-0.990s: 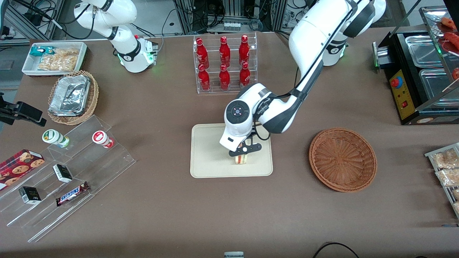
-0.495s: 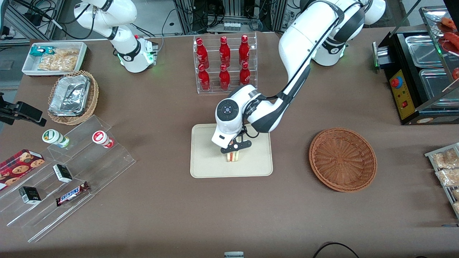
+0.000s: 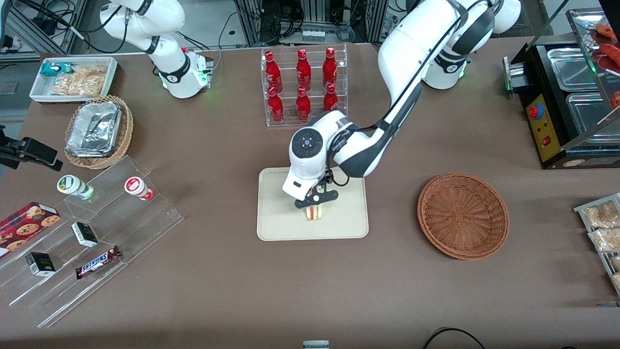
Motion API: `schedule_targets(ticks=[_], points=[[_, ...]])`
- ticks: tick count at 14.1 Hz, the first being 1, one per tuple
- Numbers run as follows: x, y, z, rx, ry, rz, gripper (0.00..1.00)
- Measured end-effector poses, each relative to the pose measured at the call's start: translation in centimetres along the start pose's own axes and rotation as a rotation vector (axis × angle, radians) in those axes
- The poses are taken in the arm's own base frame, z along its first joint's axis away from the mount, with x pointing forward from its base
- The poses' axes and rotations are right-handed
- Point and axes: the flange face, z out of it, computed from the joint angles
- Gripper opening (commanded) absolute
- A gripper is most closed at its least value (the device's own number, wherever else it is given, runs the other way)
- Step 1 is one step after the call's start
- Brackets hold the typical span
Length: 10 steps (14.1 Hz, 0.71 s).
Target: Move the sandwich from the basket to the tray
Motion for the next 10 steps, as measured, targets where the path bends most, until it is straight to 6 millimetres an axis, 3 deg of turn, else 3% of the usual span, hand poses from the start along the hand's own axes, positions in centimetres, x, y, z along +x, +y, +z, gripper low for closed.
schedule_targets(ticks=[3, 5, 10], points=[[1.0, -2.1, -7.6, 0.027, 0.038, -0.036, 1.0], [2.8, -4.5, -10.4, 0.057, 0.054, -0.08, 1.0], [6.9, -10.1, -9.9, 0.128, 0.015, -0.119, 1.0]])
